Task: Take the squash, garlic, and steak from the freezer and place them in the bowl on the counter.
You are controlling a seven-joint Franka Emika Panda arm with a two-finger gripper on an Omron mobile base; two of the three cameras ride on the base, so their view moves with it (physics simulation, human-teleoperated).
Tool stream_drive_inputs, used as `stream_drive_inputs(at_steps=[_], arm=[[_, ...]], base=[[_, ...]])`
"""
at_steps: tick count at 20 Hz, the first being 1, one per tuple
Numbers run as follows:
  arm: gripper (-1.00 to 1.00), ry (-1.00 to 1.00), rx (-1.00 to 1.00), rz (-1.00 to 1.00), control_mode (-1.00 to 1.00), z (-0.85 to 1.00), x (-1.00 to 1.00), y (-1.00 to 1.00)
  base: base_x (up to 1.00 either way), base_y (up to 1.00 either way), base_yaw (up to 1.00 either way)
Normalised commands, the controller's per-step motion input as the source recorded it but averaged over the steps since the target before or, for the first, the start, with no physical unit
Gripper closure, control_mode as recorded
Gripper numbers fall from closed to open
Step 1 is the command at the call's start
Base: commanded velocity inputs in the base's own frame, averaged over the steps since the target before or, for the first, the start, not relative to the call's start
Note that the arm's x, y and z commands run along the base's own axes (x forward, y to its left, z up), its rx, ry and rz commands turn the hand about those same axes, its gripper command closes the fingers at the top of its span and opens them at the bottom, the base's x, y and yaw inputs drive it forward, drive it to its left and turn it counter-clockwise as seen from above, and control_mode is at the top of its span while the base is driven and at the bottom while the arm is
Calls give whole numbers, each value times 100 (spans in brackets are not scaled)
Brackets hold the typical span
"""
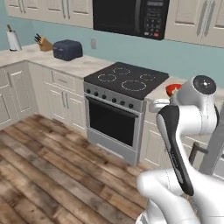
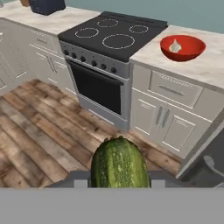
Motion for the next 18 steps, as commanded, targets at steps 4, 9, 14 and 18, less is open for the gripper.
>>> stream_drive_inputs(at_steps=[4,9,14,18], arm=[[100,0,0,0,100,0,0,0],[100,0,0,0,100,0,0,0],[100,0,0,0,100,0,0,0],[100,0,0,0,100,0,0,0]], base=[[100,31,-21],[100,1,-39],[96,2,-53],[82,0,-55]])
